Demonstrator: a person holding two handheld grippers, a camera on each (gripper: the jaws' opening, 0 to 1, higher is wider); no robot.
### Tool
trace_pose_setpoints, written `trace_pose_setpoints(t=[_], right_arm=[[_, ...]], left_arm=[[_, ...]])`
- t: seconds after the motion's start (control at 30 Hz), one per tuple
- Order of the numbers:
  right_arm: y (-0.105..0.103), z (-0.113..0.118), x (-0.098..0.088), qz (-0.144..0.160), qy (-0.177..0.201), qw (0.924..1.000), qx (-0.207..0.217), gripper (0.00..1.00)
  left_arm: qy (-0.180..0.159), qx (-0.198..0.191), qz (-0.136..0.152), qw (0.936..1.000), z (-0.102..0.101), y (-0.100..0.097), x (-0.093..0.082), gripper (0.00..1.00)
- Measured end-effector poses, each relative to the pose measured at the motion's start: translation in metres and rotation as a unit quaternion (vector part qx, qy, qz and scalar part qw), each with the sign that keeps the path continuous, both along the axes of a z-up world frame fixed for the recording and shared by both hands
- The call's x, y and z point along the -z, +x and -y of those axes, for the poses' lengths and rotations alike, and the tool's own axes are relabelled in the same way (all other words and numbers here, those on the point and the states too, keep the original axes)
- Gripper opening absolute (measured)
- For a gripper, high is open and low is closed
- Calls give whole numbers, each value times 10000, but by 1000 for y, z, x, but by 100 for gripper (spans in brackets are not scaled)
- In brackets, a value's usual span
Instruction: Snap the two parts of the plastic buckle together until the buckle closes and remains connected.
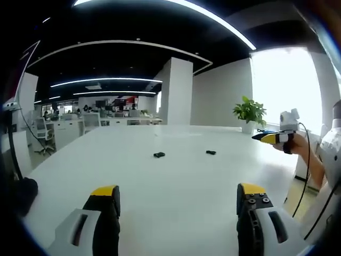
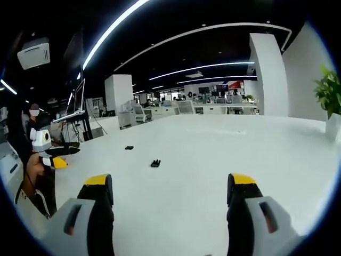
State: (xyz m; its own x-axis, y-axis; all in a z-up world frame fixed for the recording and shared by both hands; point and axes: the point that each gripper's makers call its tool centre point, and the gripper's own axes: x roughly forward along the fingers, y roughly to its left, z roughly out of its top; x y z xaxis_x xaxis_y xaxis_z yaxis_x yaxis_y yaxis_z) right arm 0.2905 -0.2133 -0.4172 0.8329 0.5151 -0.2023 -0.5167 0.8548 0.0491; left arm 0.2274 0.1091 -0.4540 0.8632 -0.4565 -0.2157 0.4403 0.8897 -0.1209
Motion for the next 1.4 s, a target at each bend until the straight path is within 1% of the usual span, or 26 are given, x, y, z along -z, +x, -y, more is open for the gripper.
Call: trace_pose_setpoints(t=[0.1, 0.27, 0.4, 0.57, 0.73, 0.93, 1.07, 1.3, 1.4], right_arm=[[5, -4, 4, -50, -114, 9999, -44, 87], [9, -11, 7, -98, -187, 9997, -143, 87], [11, -17, 8, -92, -167, 9996, -218, 87], [11, -21, 12, -157, -175, 9994, -272, 87], [17, -23, 12, -161, -165, 9994, -259, 87], [24, -28, 15, -240, -200, 9990, -328, 87], [28, -35, 17, -303, -209, 9986, -383, 86], [31, -48, 21, -381, -311, 9972, -562, 86], [31, -49, 21, -397, -316, 9969, -605, 86]], left_arm=[[2, 9, 5, 10000, 0, 0, 0, 92], [8, 6, -3, 10000, 0, 0, 0, 92], [10, 3, -17, 10000, 1, -1, 1, 92], [5, 9, -7, 10000, 1, -1, 1, 92], [-41, 19, 5, 10000, 1, 0, 1, 92], [-12, 39, 6, 10000, 4, 0, 1, 92], [34, 34, -14, 10000, 3, 1, 2, 92], [-27, 45, 11, 10000, 5, 1, 0, 92], [-11, 44, 2, 10000, 4, 1, 1, 92]])
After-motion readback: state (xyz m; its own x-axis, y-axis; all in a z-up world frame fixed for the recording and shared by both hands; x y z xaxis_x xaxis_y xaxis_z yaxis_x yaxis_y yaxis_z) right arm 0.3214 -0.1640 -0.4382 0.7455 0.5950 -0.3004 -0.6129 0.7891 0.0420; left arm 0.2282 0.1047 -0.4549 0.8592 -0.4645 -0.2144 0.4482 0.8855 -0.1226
